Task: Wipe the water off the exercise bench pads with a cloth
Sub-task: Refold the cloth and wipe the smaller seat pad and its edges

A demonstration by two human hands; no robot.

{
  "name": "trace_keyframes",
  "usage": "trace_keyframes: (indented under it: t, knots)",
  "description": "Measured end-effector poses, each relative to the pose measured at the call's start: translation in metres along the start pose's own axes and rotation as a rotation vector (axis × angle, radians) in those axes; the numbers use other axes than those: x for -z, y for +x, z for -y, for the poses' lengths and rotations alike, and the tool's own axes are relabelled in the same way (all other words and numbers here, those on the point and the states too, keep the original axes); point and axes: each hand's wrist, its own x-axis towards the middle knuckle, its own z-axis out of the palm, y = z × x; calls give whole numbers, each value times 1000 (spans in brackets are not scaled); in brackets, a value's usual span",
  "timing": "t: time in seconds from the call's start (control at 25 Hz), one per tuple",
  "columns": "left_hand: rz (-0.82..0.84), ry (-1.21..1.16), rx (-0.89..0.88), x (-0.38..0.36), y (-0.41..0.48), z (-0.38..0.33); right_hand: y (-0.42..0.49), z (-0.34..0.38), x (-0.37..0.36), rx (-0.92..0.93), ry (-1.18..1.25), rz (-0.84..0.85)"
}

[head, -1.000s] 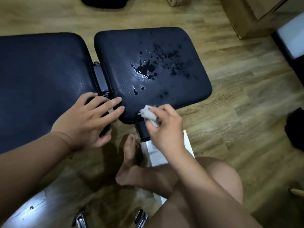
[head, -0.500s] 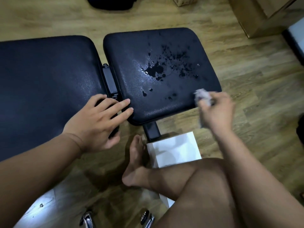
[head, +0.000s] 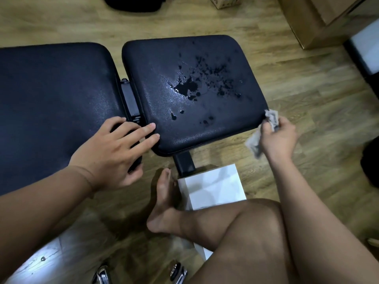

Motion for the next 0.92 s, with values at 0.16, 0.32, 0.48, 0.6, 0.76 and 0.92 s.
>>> trace_keyframes:
  t: [0.16,0.32,0.48,0.6,0.76,0.92]
  knots:
    - [-9,-2,4,0,0,1,-10,2,-4,189,-79,95]
    - [-16,-12,0,0,1,0,-8,19,-9,204,-88,81]
    - [-8,-6,5,-1,-1,1,9,25,0,198,-93,98]
    - [-9,-4,4,-2,-1,1,19,24,-3,143,-106,80]
    - [-9,-11,3,-3,0,1,33,37,-1,50,-42,142]
    - [4,0,19,-4,-2,0,11,49,-6,169,-72,184]
